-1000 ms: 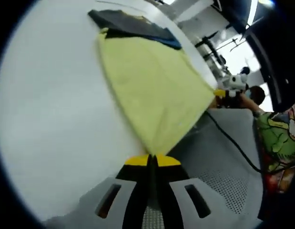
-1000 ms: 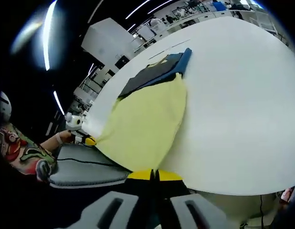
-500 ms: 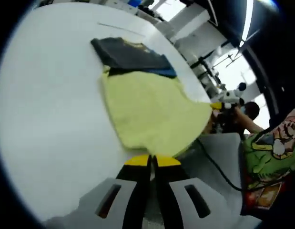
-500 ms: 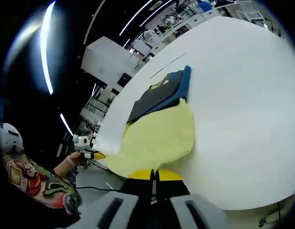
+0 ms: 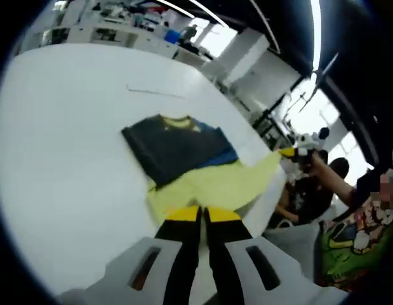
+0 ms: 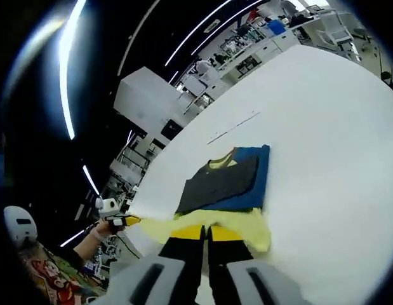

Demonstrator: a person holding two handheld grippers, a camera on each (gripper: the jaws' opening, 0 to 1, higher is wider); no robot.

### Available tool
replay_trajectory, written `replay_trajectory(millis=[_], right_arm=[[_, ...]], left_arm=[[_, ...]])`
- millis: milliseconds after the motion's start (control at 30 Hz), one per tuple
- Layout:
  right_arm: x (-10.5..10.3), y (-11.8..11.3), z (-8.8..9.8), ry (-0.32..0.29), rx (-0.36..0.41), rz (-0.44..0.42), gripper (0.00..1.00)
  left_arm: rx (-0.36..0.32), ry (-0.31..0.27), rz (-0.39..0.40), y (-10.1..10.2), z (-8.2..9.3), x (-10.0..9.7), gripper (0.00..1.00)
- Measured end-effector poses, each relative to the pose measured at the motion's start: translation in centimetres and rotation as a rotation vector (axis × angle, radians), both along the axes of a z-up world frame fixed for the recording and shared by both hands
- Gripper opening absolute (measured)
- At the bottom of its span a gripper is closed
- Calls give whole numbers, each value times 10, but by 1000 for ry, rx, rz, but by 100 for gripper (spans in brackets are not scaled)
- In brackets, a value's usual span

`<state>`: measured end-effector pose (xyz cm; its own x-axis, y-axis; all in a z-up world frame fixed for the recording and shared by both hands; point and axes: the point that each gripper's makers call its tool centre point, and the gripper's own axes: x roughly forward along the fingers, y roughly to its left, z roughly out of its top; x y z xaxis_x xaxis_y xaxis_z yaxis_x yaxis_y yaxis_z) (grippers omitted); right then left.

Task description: Fold the garment on the visible template until the final outline fits inside the template.

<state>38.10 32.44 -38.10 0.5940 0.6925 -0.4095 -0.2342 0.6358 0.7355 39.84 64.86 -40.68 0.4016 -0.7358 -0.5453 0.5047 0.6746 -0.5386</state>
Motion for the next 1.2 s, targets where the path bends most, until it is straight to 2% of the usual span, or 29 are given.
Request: replay_trajectory(millis=[33, 167, 300, 400, 467, 600, 733, 833, 900, 1000, 1200], right_arm=[[8, 0, 2, -9, -5, 3, 0], [46, -5, 3, -39, -30, 5, 0], [82, -13, 1, -50, -44, -10, 0], [103, -16, -4, -54, -53, -21, 0], [111, -17, -7, -51, -58, -21, 0], [135, -17, -22, -43, -90, -21, 0], [153, -16, -39, -27, -109, -28, 0], [163, -18, -54, -5, -118, -43, 0], [169, -19, -65, 18, -121, -57, 0], [174, -20, -72, 24, -131, -67, 0], [182, -18, -76, 23, -119, -91, 0]], left_arm=[[-13, -19, 40, 0, 4, 15, 0], [-30, -67, 116, 1, 9, 55, 0], [-37, -96, 165, 2, 9, 84, 0], [-43, -103, 202, 3, 5, 106, 0], [-44, -101, 214, 4, 2, 113, 0], [-56, -85, 258, 4, -10, 139, 0], [-58, -88, 287, 5, -22, 156, 0], [-56, -71, 319, 6, -36, 168, 0], [-77, -42, 348, 7, -44, 173, 0], [-89, -27, 387, 10, -52, 180, 0], [-115, -29, 458, 21, -55, 189, 0]])
